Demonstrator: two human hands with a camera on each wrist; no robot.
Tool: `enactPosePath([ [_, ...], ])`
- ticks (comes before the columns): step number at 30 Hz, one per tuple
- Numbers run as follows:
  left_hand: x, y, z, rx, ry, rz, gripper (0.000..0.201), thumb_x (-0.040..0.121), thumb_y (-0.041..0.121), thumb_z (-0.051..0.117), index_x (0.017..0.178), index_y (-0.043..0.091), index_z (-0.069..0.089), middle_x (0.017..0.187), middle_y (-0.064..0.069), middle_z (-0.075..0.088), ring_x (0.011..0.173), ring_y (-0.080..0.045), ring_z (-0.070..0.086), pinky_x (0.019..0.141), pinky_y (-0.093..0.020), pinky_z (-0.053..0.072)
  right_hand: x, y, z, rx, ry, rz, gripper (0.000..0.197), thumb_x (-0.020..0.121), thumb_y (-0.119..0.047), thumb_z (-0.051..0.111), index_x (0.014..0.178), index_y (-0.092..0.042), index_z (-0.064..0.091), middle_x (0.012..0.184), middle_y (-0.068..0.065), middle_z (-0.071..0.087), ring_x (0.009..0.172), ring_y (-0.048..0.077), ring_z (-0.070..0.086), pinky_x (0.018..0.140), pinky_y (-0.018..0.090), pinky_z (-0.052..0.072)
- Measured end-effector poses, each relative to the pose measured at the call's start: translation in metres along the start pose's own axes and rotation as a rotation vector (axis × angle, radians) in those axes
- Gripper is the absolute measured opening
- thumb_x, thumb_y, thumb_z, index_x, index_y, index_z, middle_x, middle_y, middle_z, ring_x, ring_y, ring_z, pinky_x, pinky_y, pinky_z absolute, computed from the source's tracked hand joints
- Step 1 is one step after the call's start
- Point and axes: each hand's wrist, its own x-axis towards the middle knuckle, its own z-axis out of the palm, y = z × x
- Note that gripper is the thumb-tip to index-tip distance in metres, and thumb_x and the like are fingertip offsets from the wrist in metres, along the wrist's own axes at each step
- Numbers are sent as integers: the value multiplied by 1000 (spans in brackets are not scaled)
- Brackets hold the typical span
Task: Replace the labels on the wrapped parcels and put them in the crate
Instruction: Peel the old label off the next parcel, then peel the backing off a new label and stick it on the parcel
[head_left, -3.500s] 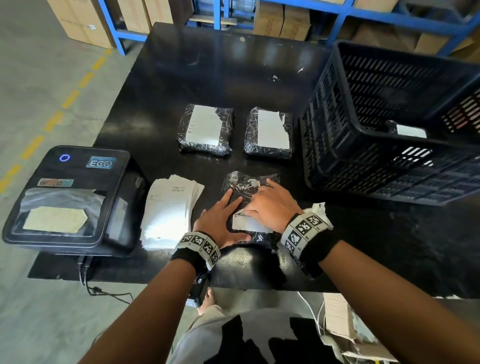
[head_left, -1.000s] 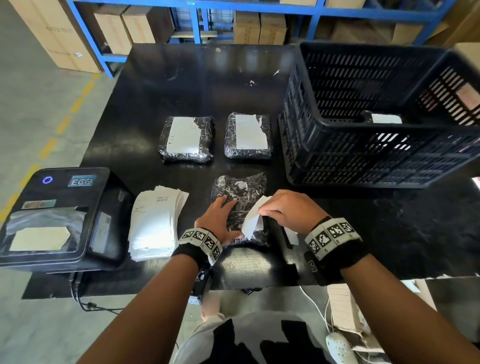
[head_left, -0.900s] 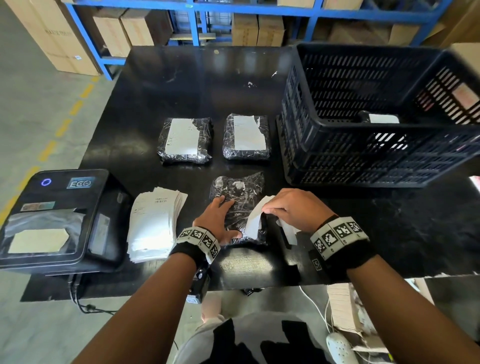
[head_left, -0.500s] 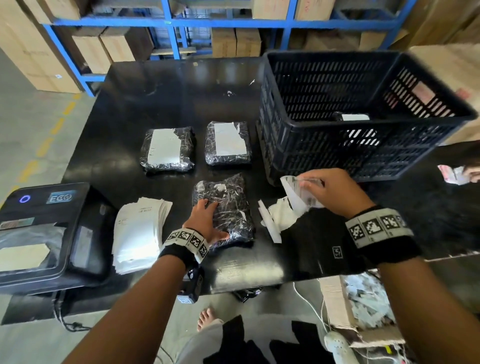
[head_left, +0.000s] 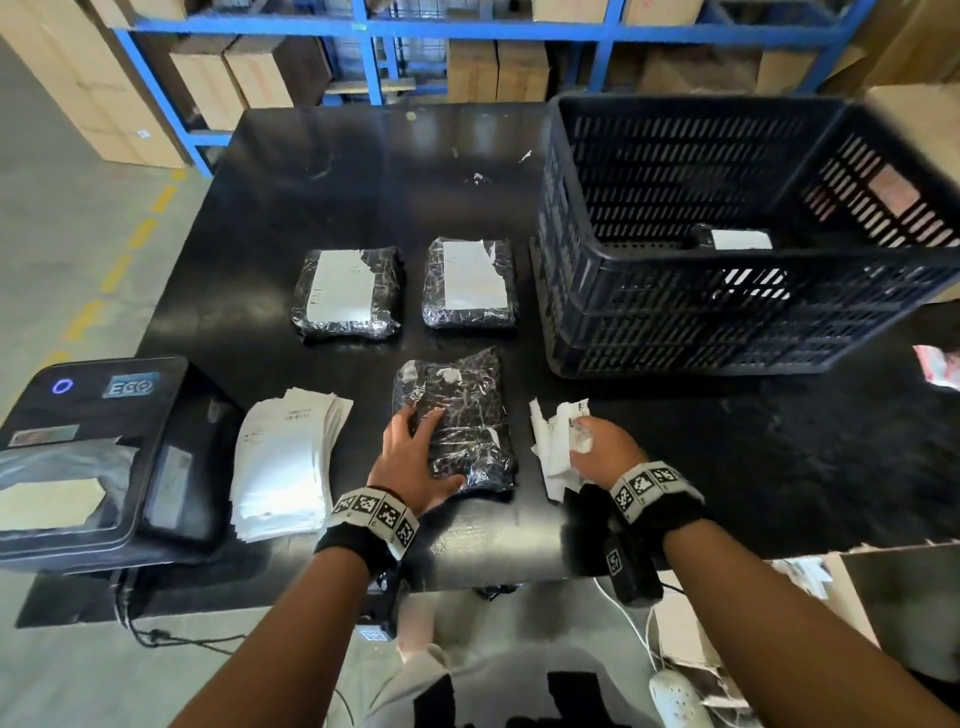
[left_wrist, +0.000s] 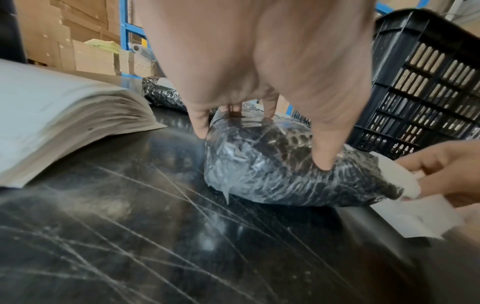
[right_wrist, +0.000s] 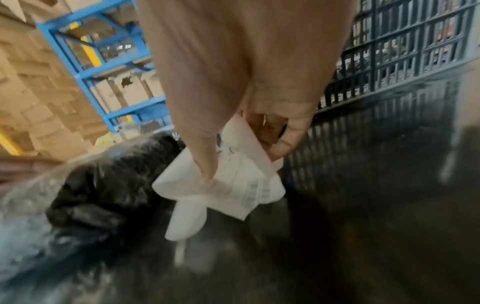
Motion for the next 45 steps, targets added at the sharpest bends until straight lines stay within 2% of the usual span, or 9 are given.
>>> enactPosePath([
  [5,-2,5,3,-90,15,-86,84,73,57,70,144,35,31,151,-5,-1,141,-29,5,113,-45,25,8,1,20,-224,90,19,52,83,-26,60,133,-26,49,130,0,53,122,23,50,98,39,46],
  [12,-1,5,0,-183,-24,-203,78,72,54,72,139,46,34,150,-7,5,136,-36,18,111,-49,30,6,4,32,-293,191,-5,51,84,-17,56,133,-29,47,134,1,48,121,24,45,96,40,44],
  [15,0,6,1,-190,-17,-209,76,73,52,73,138,47,34,149,-6,7,134,-36,21,110,-50,32,8,9,25,-328,195,37,59,75,-34,68,130,-35,47,143,4,30,128,27,34,102,42,39],
  [18,1,6,0,-173,-20,-217,76,73,51,73,138,47,34,150,-7,7,135,-37,20,109,-51,31,12,9,18,-384,199,42,61,73,-47,68,129,-35,47,135,2,32,122,25,35,99,40,38],
  [23,7,4,-4,-155,-6,-218,75,74,51,72,138,47,33,151,-9,7,136,-38,19,108,-51,30,16,6,13,-298,179,153,106,65,-48,81,147,-20,20,138,6,32,128,26,37,102,44,39],
  [32,11,4,-7,-143,-2,-211,75,75,50,72,139,46,34,149,-11,11,132,-37,23,108,-50,33,8,-14,-1,-261,209,13,62,83,-38,65,139,-25,39,134,4,45,126,24,44,98,42,40],
  [39,5,-1,-13,-219,-29,-207,79,74,55,70,142,36,35,150,-9,15,131,-35,37,107,-50,39,-10,-45,-5,-149,259,-228,26,90,-39,55,111,-28,64,114,-5,61,108,18,59,92,37,47],
  [43,-10,-5,-29,-250,0,-185,66,82,46,67,138,20,45,136,-14,42,114,-24,55,98,-38,49,-22,-70,2,-22,159,-450,15,90,-32,58,99,-28,69,100,-11,68,91,11,65,81,32,53],
  [45,-21,-9,-41,-261,34,-172,51,85,41,65,130,18,54,123,-7,58,106,-17,59,92,-32,49,-30,-83,9,2,96,-543,14,91,-30,58,98,-28,70,97,-12,71,85,6,64,79,31,54],
])
